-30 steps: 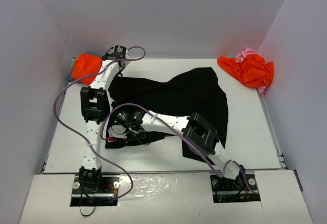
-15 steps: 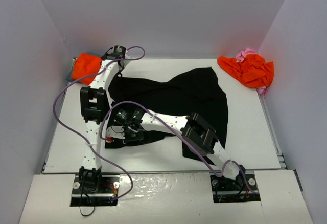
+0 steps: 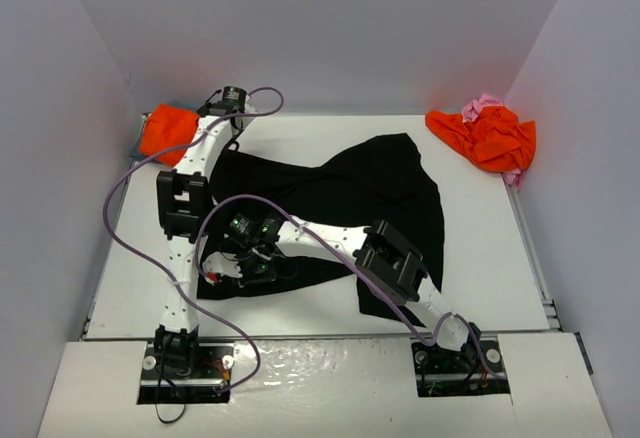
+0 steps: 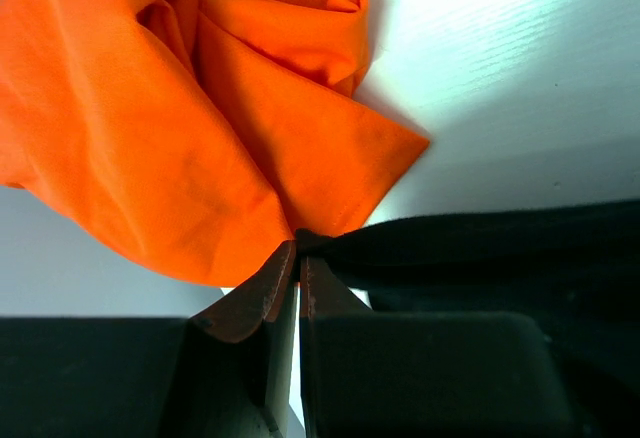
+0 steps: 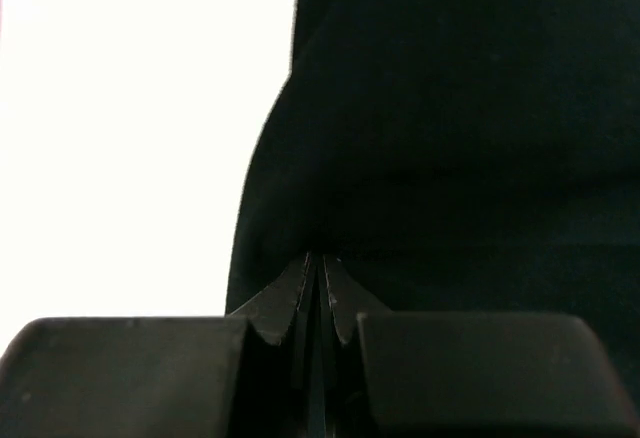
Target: Fold and stack the t-shirts
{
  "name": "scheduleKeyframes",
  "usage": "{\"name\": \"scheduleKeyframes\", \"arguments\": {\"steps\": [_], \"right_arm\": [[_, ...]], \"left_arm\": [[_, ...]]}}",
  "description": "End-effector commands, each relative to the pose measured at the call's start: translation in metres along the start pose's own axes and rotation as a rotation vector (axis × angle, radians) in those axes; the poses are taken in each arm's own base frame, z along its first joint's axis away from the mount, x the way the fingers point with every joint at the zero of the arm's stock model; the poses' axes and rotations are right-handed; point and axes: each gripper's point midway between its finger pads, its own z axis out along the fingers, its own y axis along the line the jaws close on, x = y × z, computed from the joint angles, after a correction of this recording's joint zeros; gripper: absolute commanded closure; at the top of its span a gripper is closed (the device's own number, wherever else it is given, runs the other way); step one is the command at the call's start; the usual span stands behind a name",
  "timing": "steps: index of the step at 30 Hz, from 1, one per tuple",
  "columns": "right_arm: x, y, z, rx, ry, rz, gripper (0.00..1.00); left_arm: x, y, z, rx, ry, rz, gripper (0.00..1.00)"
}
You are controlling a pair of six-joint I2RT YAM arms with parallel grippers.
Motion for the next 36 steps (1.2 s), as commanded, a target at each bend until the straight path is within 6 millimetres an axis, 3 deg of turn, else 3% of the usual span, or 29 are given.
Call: {"name": "scheduleKeyframes", "arguments": {"steps": [1, 8, 11, 14, 18, 22, 26, 29, 31, 34, 36], "right_arm": [[0.019, 0.094, 0.021, -0.269, 0.114, 0.002, 1.0], [0.013, 0.124, 0.007, -0.359, 0.112, -0.035, 1.0], [0.013, 0.125, 0.007, -0.352, 0.118, -0.035, 1.0], [0.014, 0.1, 0.013, -0.221, 0.14, -0.01, 1.0], [0.018, 0.047, -0.002, 0.03, 0.152, 0.026, 1.0], [0.004, 0.022, -0.02, 0.113, 0.105, 0.058, 1.0], [-0.008, -0.024, -0.059, 0.357, 0.125, 0.065, 0.99], [-0.013, -0.054, -0.102, 0.531, 0.14, 0.08, 0.98], [-0.012, -0.078, -0.148, 0.654, 0.121, 0.117, 0.98], [-0.003, -0.101, -0.197, 0.783, 0.099, 0.193, 0.96], [-0.006, -0.104, -0.219, 0.84, 0.079, 0.217, 0.95]], "left_arm": [[-0.018, 0.032, -0.036, -0.071, -0.068, -0.054, 1.0], [-0.02, 0.043, -0.033, -0.131, -0.028, -0.057, 1.0], [-0.022, 0.047, -0.033, -0.152, -0.026, -0.068, 1.0], [-0.024, 0.043, -0.038, -0.133, -0.058, -0.08, 1.0], [-0.022, 0.04, -0.047, -0.125, -0.077, -0.072, 1.0], [-0.016, 0.043, -0.051, -0.129, -0.064, -0.062, 1.0], [-0.011, 0.049, -0.061, -0.136, -0.073, -0.057, 1.0], [-0.01, 0.054, -0.07, -0.141, -0.088, -0.061, 1.0], [-0.008, 0.056, -0.075, -0.143, -0.09, -0.061, 1.0], [-0.005, 0.057, -0.08, -0.145, -0.086, -0.059, 1.0], [-0.004, 0.058, -0.083, -0.148, -0.088, -0.063, 1.0]]}}
